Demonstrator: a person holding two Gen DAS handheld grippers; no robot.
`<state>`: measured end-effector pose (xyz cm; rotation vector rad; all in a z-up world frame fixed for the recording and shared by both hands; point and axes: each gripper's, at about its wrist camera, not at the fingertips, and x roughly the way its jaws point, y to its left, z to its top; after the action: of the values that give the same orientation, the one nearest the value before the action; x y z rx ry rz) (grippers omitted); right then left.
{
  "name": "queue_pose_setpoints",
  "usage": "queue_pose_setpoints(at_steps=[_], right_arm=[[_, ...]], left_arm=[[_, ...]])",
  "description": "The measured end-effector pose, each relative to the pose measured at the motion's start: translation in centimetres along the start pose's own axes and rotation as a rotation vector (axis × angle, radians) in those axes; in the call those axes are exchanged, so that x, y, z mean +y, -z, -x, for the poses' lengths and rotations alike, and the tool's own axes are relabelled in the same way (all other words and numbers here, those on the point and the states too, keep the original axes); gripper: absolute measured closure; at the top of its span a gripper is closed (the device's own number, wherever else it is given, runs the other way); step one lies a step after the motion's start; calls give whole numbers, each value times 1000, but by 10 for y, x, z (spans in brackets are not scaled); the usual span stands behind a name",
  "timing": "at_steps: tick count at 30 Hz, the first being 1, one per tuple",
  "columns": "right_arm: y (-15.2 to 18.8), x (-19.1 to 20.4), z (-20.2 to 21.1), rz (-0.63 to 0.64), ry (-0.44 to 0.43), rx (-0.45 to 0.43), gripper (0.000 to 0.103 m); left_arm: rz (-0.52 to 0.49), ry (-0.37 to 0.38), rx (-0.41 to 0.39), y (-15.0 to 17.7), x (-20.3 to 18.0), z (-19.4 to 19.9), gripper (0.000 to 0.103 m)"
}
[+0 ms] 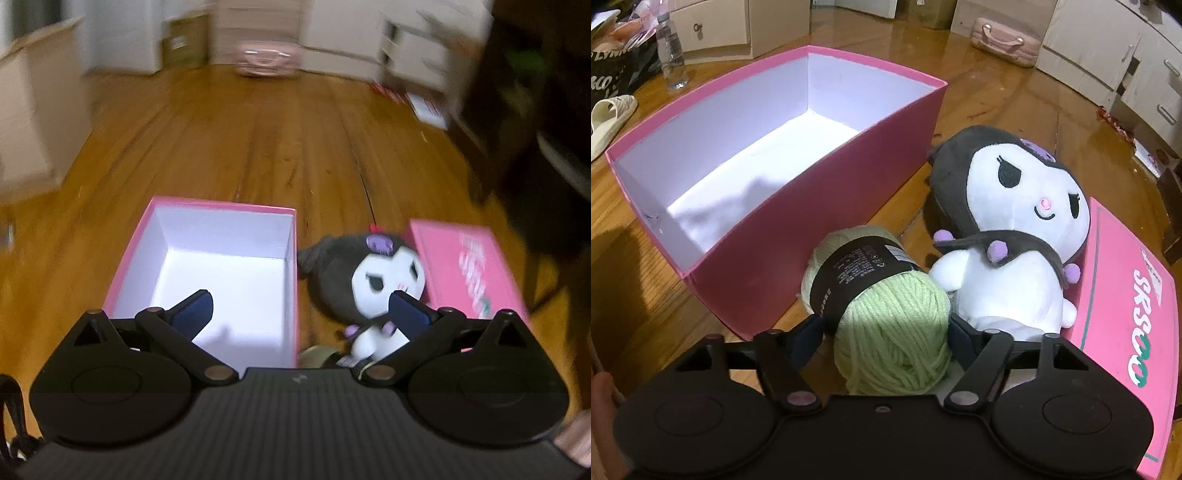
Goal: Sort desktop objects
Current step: 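Grasp the green yarn skein with the right tool and lift it, then carry the yarn into the open pink box and open the right tool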
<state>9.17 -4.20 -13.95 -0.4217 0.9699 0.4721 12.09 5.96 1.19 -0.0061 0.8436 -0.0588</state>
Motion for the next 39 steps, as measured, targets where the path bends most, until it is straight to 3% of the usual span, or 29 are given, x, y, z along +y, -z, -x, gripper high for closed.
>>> queue_pose_setpoints(at_steps=[4, 8, 13, 17, 25, 31, 35, 39], right_arm=[[-3, 1, -1, -47, 54, 42, 45], [-3, -6, 11, -157, -4, 6, 52], [-1, -6, 22, -198, 5, -22, 59], [3, -9, 38, -261, 9, -56, 62], [-14, -9, 82, -293, 19, -170, 64], [-41, 3, 111, -271, -29, -255, 64], [-62, 18, 110, -231, -75, -275, 64], [-77, 36, 96, -189, -110, -263, 64]], left_arm=[[-56, -57, 94, -1, 10, -25, 0], [-25, -21, 161, 10, 22, -48, 0], [-68, 39, 153, 18, 16, -53, 0], [-10, 138, 160, 20, 15, -53, 0], [24, 177, 91, 18, 32, -36, 0], [80, 196, -2, 6, 59, -4, 0], [132, 161, -59, 5, 80, 17, 0], [149, 140, -51, 6, 98, 14, 0]])
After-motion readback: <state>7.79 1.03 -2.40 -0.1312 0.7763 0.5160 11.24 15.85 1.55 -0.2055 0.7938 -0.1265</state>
